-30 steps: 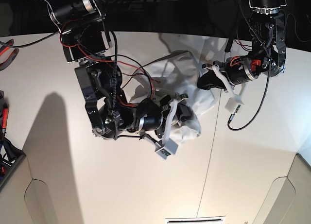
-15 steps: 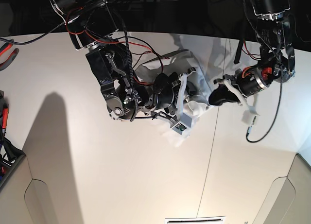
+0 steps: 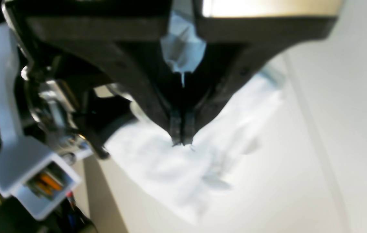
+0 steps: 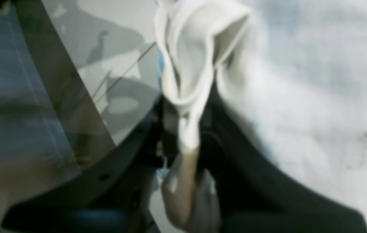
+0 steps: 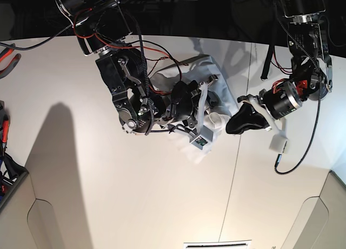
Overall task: Layout the t-shirt on the table in an organized manner, then fold the t-shirt properly
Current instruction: 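Fold the held end toward the left gripper and grasp with both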
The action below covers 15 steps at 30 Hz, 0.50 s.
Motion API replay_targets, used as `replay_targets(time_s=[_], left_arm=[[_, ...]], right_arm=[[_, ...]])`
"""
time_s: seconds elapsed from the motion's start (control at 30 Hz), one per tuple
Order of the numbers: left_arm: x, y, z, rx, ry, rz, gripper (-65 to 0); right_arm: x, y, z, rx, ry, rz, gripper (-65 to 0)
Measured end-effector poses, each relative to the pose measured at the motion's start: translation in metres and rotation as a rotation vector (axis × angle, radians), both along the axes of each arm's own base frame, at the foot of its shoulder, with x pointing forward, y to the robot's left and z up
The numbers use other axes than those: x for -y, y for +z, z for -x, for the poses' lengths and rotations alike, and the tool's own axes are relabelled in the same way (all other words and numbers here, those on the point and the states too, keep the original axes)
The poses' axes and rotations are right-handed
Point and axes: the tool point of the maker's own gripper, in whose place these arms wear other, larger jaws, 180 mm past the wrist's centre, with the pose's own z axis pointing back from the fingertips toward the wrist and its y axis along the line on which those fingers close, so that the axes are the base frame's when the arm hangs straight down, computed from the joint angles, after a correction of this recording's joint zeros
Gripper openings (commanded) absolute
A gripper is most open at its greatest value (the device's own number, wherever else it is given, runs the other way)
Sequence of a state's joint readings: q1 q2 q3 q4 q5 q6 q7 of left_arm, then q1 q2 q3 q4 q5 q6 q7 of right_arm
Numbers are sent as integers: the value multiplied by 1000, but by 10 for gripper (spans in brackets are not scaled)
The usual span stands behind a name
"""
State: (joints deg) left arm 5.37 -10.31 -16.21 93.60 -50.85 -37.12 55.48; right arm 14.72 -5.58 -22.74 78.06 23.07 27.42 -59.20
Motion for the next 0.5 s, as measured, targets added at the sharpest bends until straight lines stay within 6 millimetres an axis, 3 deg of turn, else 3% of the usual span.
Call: replay_targets(time_s=[0.17, 0.5], left_arm=[[26, -7, 6, -19, -84, -16, -650], [43, -30, 12, -46, -134, -52, -650]], right_arm=[[0, 0, 0, 0, 0, 0, -650], [-1, -1, 4, -20, 0, -8, -650]])
